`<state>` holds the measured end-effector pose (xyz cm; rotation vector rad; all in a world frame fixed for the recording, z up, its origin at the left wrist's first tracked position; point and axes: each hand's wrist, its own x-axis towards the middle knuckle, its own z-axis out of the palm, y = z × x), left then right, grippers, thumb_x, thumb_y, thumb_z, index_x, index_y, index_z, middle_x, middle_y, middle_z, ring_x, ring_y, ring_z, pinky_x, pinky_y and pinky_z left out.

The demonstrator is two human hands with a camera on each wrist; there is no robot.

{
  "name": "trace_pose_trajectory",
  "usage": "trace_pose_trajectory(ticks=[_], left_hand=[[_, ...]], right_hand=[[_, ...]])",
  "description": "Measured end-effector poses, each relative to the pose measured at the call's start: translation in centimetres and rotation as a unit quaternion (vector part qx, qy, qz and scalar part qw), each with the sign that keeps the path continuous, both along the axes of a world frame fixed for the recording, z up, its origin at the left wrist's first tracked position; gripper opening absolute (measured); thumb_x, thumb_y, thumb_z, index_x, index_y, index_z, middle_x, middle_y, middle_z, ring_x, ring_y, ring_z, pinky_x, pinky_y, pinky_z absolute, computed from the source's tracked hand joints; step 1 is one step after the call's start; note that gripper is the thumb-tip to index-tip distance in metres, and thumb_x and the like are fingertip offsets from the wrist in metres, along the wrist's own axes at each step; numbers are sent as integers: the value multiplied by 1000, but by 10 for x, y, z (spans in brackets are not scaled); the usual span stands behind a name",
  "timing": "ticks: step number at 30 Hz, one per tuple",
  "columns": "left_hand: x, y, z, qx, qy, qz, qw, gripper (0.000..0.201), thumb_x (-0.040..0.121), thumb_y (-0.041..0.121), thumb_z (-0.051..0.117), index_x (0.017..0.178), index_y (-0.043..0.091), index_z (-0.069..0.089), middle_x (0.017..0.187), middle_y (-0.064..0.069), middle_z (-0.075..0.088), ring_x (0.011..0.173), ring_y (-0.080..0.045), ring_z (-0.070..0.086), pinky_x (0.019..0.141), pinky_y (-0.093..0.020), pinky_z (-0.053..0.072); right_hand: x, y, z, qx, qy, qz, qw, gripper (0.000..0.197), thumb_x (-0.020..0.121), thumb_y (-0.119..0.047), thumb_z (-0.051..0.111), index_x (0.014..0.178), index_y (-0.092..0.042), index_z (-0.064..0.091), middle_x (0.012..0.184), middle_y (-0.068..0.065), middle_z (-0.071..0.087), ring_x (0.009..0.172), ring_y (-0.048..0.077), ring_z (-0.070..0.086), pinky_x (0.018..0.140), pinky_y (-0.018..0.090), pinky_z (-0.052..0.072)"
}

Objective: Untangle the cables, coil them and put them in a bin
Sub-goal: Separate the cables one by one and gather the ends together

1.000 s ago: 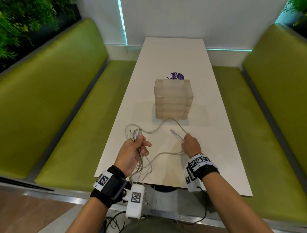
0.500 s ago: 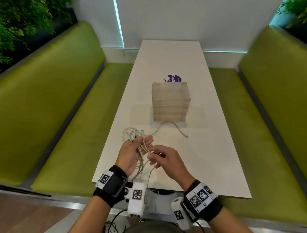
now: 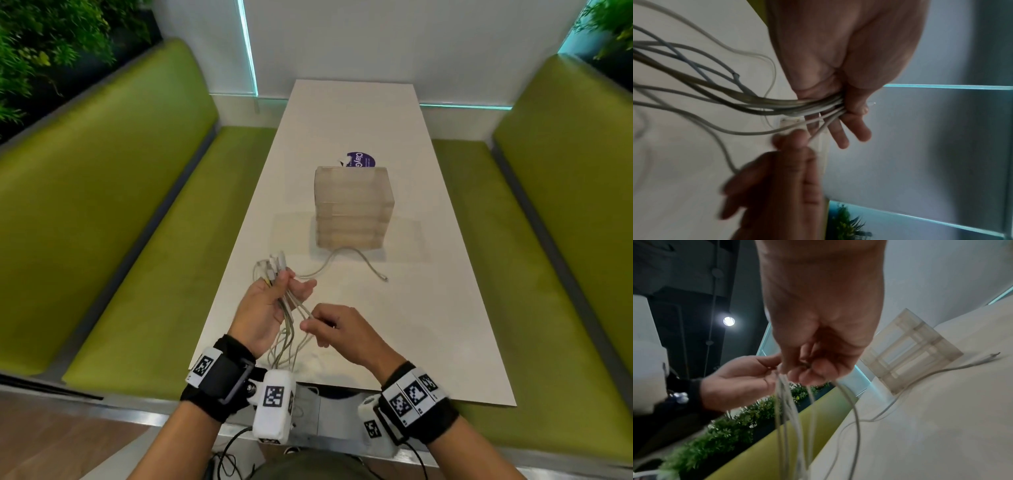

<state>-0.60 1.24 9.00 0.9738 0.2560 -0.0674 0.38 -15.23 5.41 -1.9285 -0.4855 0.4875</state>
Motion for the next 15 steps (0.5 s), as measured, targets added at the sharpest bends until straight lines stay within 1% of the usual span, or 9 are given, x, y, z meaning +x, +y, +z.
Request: trace_pose_trajectory(ticks=[1, 3, 4, 5, 6, 8, 10, 12, 15], left_hand=[[2, 5, 6, -28, -4, 28, 999, 20, 98, 16, 42, 88, 5, 54, 62, -2, 62, 73, -20, 71, 87, -37, 57], [7, 26, 19, -62, -16, 86, 994, 23, 102, 12, 35, 86, 10, 51, 54, 4, 54, 50, -9, 58, 68, -26, 59], [9, 41, 26, -69, -27, 111, 991, 25, 102, 9, 32, 85, 12, 51, 52, 7, 51, 44, -4, 49, 58, -20, 54], [10, 60, 34, -74, -43, 134, 987, 28, 102, 6, 30, 84, 15, 50, 51, 10, 48, 42, -2, 41, 51, -16, 47], [10, 79, 40, -76, -60, 156, 983, 30, 102, 5, 28, 84, 16, 49, 52, 11, 46, 41, -1, 37, 48, -14, 41], [8, 113, 47, -73, -79, 190, 976, 30, 103, 10, 29, 83, 19, 49, 54, 12, 44, 41, -1, 32, 46, -13, 34], [5, 131, 45, -56, -78, 208, 973, 27, 104, 17, 32, 83, 20, 49, 55, 13, 44, 41, -2, 30, 44, -13, 30], [3, 125, 38, -19, -53, 204, 977, 25, 103, 15, 32, 85, 19, 49, 54, 13, 44, 40, -2, 29, 42, -13, 27], [1, 79, 19, 52, 8, 150, 987, 21, 102, 18, 37, 86, 14, 50, 53, 10, 43, 38, -1, 27, 41, -14, 25]], right_hand=[[1, -5, -6, -51, 7, 49, 998, 25, 92, -34, 58, 78, -14, 64, 61, -7, 59, 58, 3, 54, 61, 17, 42], [3, -22, -21, -105, 41, 122, 986, 25, 95, -33, 52, 80, -16, 63, 65, -7, 59, 62, 4, 55, 66, 18, 43], [4, -34, -29, -116, 59, 135, 982, 25, 96, -32, 50, 80, -18, 62, 66, -6, 60, 63, 5, 56, 68, 19, 43], [6, -48, -37, -122, 68, 134, 981, 24, 97, -30, 49, 79, -18, 61, 66, -6, 59, 62, 4, 55, 69, 21, 44], [8, -63, -44, -122, 73, 119, 983, 25, 97, -29, 48, 78, -18, 60, 65, -7, 58, 60, 4, 54, 70, 23, 44], [11, -90, -51, -103, 79, 68, 989, 25, 98, -26, 46, 79, -17, 61, 60, -8, 54, 58, 6, 50, 69, 28, 42], [11, -105, -49, -75, 83, 22, 993, 26, 100, -21, 44, 86, -13, 64, 56, -5, 46, 55, 10, 44, 64, 27, 39], [8, -105, -39, -31, 93, -7, 995, 26, 101, -18, 44, 91, -9, 66, 55, -1, 39, 52, 11, 36, 56, 22, 33], [5, -82, -17, 48, 93, -30, 994, 28, 99, -21, 46, 87, -7, 67, 54, -5, 33, 50, 10, 29, 51, 21, 24]])
